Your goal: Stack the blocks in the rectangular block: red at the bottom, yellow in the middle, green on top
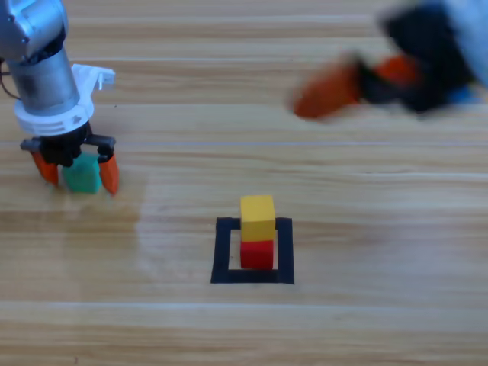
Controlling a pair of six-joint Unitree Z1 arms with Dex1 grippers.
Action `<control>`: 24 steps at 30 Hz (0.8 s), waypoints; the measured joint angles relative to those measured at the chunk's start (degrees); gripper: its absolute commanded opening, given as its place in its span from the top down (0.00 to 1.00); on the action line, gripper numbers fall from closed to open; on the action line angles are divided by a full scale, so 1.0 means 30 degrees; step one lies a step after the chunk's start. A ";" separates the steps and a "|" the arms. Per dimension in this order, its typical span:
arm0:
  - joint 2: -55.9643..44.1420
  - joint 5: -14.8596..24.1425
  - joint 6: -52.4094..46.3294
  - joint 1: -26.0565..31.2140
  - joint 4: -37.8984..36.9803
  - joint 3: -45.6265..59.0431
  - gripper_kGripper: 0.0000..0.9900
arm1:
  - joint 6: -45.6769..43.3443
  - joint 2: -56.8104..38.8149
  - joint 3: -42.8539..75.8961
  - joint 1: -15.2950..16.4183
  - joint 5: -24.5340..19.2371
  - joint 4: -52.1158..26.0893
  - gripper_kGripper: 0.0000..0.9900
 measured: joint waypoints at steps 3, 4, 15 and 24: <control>0.0001 0.0139 -0.0372 0.0003 -0.0225 -0.0010 0.05 | -0.2241 -0.2922 0.2219 -0.1354 0.0209 -0.0661 0.01; 0.0001 0.0139 -0.0411 0.0005 -0.0227 -0.0010 0.07 | -0.2964 -0.3337 0.2051 -0.1613 -0.0227 -0.0708 0.01; 0.0000 0.0135 -0.0546 0.0046 -0.0758 0.0260 0.75 | -0.4379 0.1335 0.0454 -0.2088 -0.0858 0.1334 0.01; -0.0371 0.0136 -0.1457 -0.0259 -0.0175 0.0383 1.00 | -0.4379 0.1841 0.0389 -0.2131 -0.0858 0.1376 0.01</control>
